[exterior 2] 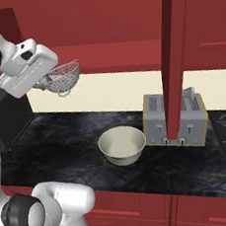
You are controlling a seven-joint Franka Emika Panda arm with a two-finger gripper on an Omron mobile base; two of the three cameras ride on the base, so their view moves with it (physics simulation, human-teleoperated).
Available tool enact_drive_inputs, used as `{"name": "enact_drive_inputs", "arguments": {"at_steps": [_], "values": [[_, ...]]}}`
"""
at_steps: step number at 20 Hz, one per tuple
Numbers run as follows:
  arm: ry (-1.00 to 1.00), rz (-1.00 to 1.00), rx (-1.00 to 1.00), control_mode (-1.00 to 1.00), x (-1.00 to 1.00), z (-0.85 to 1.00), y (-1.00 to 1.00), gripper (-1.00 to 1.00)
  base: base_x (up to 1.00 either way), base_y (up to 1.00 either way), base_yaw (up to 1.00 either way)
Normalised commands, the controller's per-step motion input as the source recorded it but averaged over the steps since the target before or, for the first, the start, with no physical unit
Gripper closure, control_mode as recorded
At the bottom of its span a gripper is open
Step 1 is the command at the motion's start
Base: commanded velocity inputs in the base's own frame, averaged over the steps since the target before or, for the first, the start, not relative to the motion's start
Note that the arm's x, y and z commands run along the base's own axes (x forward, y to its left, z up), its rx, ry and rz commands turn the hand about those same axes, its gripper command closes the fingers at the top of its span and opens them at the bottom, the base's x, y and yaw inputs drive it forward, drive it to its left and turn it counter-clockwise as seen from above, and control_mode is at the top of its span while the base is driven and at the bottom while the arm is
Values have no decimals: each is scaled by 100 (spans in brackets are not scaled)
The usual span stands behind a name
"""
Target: Open the cabinet and setup a tea strainer by placing it in the bowl upright.
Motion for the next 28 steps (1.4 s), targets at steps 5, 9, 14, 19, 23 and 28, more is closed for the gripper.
{"name": "enact_drive_inputs", "arguments": {"at_steps": [5,9,14,19,23,28], "values": [[2,0,16,-100,-1,-56,-8,100,0,0,0],[0,0,32,-100,0,-49,-24,100,0,0,0],[0,-1,16,-100,2,-42,-22,100,0,0,0],[-2,-1,-1,-100,12,-38,-26,100,0,0,0],[-1,0,-4,-100,12,-58,-33,100,0,0,0],[0,0,0,-100,30,-43,-45,100,0,0,0]]}}
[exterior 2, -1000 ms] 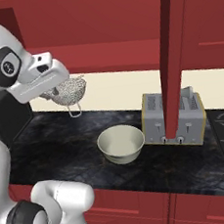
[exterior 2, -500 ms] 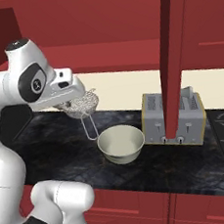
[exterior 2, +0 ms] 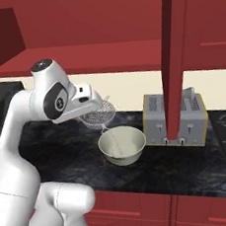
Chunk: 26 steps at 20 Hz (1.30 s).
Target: Open the cabinet and setup a tea strainer by placing it in the bowl upright.
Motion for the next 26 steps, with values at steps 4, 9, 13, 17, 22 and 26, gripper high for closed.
{"name": "enact_drive_inputs", "arguments": {"at_steps": [4,9,13,17,22,26], "values": [[0,0,0,-100,28,-45,-48,100,0,0,0],[0,0,0,-100,22,-51,-26,100,0,0,0],[0,0,0,-100,17,-54,-11,100,0,0,0],[0,0,0,-100,13,-41,0,100,0,0,0],[0,0,0,-100,12,-35,0,100,0,0,0],[0,0,0,-100,18,-45,0,100,0,0,0]]}}
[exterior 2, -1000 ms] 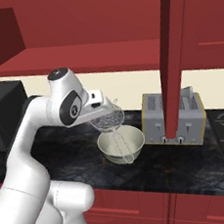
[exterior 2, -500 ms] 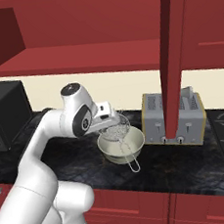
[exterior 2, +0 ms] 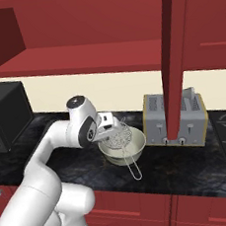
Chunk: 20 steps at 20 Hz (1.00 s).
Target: Open the cabinet and setup a tea strainer by placing it in the bowl upright.
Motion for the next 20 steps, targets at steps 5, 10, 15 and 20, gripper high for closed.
{"name": "enact_drive_inputs", "arguments": {"at_steps": [5,10,15,20], "values": [[0,0,0,-100,20,-19,0,100,0,0,0],[2,0,-2,-100,29,-8,0,100,0,0,0],[2,0,0,-100,18,-7,0,100,0,0,0],[6,1,0,-100,9,-7,-3,100,0,0,0]]}}
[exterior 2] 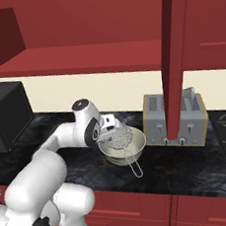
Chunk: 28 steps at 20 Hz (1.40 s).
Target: Open the cabinet and setup a tea strainer by placing it in the bowl upright.
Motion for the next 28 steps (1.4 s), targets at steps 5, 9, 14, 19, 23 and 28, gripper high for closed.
{"name": "enact_drive_inputs", "arguments": {"at_steps": [5,9,14,19,23,28], "values": [[8,0,0,-100,15,-6,-15,100,0,0,0],[6,0,0,-100,21,-4,-8,100,0,0,0],[5,0,-1,-100,15,0,0,100,0,0,0],[7,0,-2,-100,12,0,0,100,0,0,0],[2,0,-3,-100,15,-9,0,100,0,0,0],[4,0,-3,-100,13,-4,0,100,0,0,0]]}}
